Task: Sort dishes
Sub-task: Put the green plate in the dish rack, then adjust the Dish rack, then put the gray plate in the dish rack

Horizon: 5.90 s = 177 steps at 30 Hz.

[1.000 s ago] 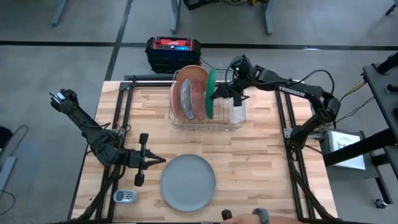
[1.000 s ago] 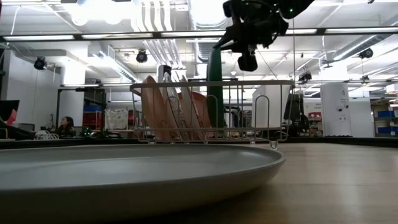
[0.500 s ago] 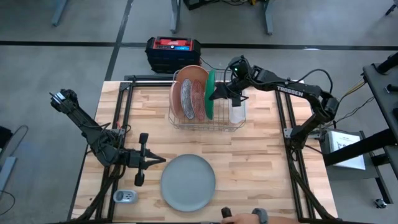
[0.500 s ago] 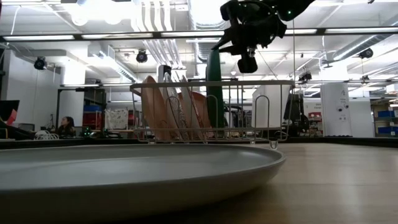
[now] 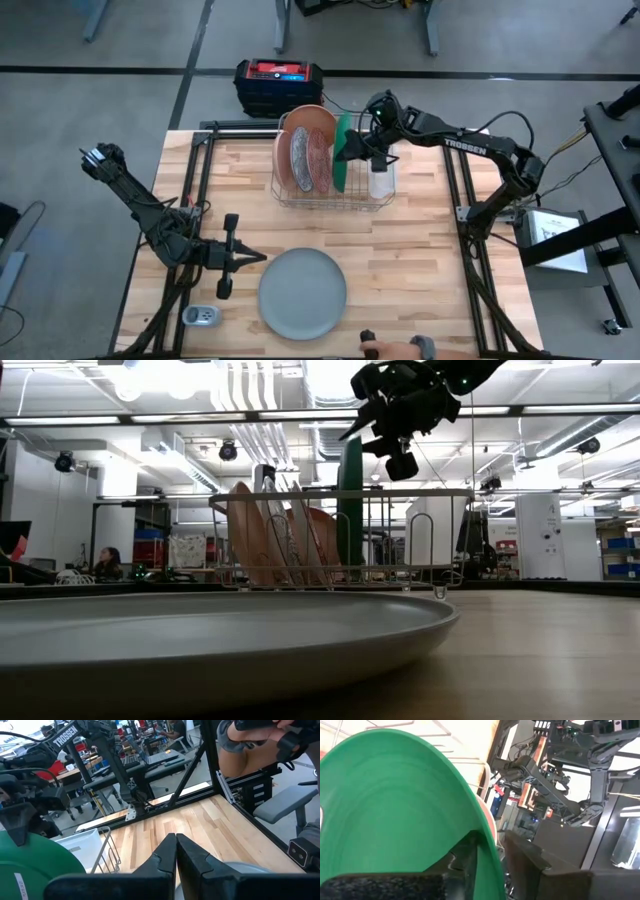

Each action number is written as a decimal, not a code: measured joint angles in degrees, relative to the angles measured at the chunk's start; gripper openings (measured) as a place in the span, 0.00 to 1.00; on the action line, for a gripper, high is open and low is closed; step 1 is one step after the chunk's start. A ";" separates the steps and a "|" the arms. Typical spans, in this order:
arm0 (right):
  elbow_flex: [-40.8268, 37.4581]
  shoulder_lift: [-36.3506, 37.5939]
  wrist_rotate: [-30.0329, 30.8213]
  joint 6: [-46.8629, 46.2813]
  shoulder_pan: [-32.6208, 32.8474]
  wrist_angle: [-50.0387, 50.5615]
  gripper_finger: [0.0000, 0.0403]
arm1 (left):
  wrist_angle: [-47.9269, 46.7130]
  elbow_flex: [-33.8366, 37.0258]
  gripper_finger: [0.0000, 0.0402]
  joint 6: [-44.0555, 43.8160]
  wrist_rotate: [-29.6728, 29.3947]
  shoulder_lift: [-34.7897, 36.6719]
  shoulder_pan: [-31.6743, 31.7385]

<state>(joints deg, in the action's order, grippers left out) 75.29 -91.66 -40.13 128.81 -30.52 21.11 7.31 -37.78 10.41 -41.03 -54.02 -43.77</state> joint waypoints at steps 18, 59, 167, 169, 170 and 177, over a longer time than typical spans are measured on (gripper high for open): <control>0.08 0.17 4.98 -6.45 0.13 -2.63 0.47 | -0.05 0.00 0.00 -0.37 -0.01 0.00 -0.02; 1.07 0.39 20.76 -15.87 5.12 3.79 0.71 | -0.13 0.02 0.00 -0.39 0.00 -0.02 0.00; -27.19 14.74 89.12 -215.72 51.45 23.75 0.09 | -11.24 -0.62 0.00 -42.45 17.45 -24.90 -9.94; -27.17 15.36 87.28 -215.65 51.94 22.66 0.08 | -11.12 -0.54 0.00 -42.54 17.44 -25.02 -9.94; -27.11 15.34 85.89 -216.01 52.47 21.85 0.08 | -11.15 -0.45 0.00 -42.60 17.43 -25.14 -9.94; -27.12 10.29 79.34 -216.78 60.06 8.77 0.09 | -11.05 0.08 0.00 -43.16 16.93 -29.30 -9.92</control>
<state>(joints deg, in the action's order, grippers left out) 48.16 -81.36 39.21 -87.96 29.54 29.88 -3.74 -37.70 -32.75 -24.10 -83.32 -53.69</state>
